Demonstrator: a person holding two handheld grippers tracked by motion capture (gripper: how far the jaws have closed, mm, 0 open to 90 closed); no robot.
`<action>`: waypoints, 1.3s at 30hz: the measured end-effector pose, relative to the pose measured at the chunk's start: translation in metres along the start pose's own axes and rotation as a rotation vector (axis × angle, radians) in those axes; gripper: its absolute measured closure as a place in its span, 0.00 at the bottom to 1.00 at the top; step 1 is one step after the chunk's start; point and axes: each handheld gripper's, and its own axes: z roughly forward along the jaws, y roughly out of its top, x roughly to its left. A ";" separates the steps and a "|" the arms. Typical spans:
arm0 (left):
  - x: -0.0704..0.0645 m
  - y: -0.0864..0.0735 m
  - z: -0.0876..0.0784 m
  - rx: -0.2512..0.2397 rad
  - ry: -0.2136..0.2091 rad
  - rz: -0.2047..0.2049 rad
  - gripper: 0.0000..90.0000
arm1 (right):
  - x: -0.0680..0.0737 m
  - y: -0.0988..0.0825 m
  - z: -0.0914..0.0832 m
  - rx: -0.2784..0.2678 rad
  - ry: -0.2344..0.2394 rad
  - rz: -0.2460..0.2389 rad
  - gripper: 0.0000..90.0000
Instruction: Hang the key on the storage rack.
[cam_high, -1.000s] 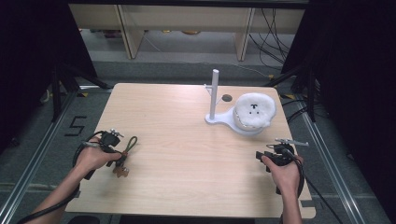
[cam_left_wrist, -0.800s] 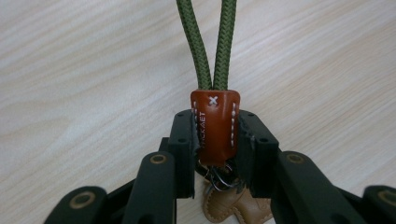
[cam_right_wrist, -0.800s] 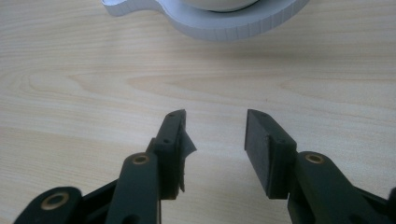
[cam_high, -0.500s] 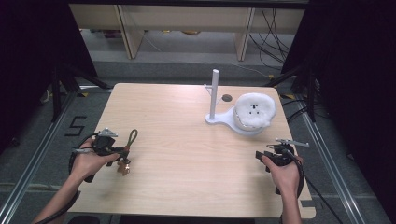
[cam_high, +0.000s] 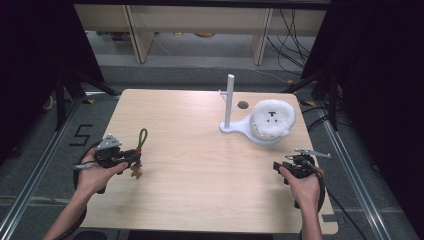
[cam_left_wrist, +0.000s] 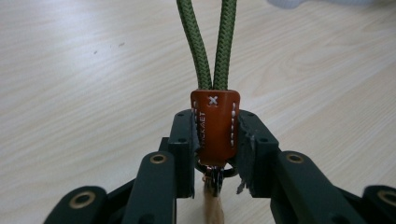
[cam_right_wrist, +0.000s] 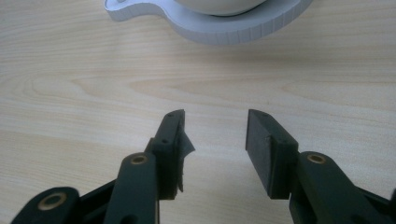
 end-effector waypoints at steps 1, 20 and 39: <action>-0.002 0.001 0.001 -0.019 0.001 -0.014 0.77 | 0.000 0.000 0.000 -0.001 -0.001 0.002 0.65; -0.023 0.022 0.012 -0.168 -0.027 -0.025 0.77 | 0.001 0.000 0.000 -0.014 0.004 0.001 0.64; -0.048 0.046 0.036 -0.190 -0.072 0.038 0.77 | 0.004 -0.001 0.000 -0.013 0.014 0.038 0.63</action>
